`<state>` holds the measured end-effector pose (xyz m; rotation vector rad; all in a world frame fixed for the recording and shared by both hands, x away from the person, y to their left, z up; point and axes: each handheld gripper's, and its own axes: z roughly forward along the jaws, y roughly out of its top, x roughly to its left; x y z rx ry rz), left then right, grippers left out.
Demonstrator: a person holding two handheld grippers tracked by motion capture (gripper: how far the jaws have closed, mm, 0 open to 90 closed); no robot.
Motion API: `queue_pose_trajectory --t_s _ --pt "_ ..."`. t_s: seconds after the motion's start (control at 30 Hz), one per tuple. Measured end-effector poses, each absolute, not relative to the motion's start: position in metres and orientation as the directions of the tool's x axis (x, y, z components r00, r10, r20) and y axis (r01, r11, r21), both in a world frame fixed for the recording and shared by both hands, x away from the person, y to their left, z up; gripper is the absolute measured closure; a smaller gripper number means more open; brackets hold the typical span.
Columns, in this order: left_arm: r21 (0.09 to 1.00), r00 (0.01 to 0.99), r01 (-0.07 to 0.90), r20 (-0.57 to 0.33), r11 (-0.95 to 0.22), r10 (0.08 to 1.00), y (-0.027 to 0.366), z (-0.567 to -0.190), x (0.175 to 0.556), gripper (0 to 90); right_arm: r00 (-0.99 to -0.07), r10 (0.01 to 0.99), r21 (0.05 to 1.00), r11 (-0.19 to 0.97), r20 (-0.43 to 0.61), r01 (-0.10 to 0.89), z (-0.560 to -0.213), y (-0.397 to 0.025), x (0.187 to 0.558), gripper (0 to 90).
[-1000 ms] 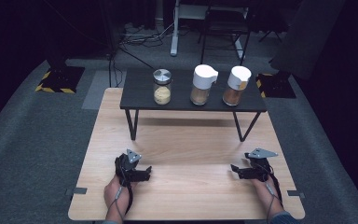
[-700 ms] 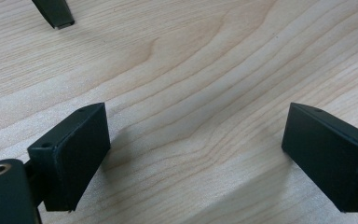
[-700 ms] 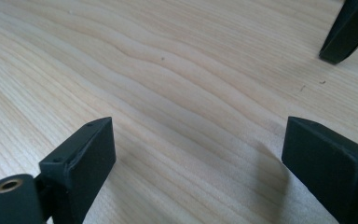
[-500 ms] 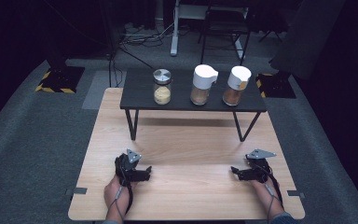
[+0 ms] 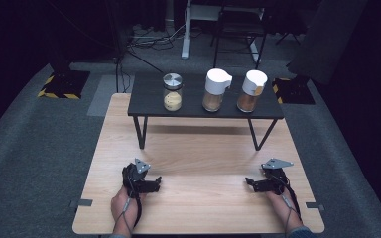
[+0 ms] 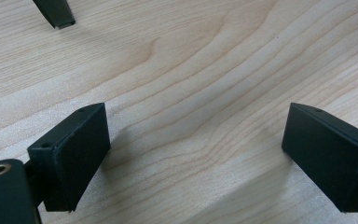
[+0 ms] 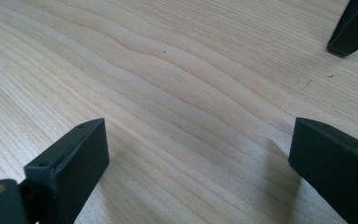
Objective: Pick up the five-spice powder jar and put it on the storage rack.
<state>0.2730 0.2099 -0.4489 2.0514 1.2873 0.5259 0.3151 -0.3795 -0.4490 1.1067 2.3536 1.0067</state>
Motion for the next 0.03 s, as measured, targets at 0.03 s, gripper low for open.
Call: queue_pose_trajectory --t_s 0.03 --pt "0.707 0.437 0.638 -0.006 -0.306 0.899 0.2099 -0.4490 0.2729 7.7 -0.633 0.774 0.728 0.442 -0.014 0.525 -0.4490 -0.3794 0.3151 4.6"
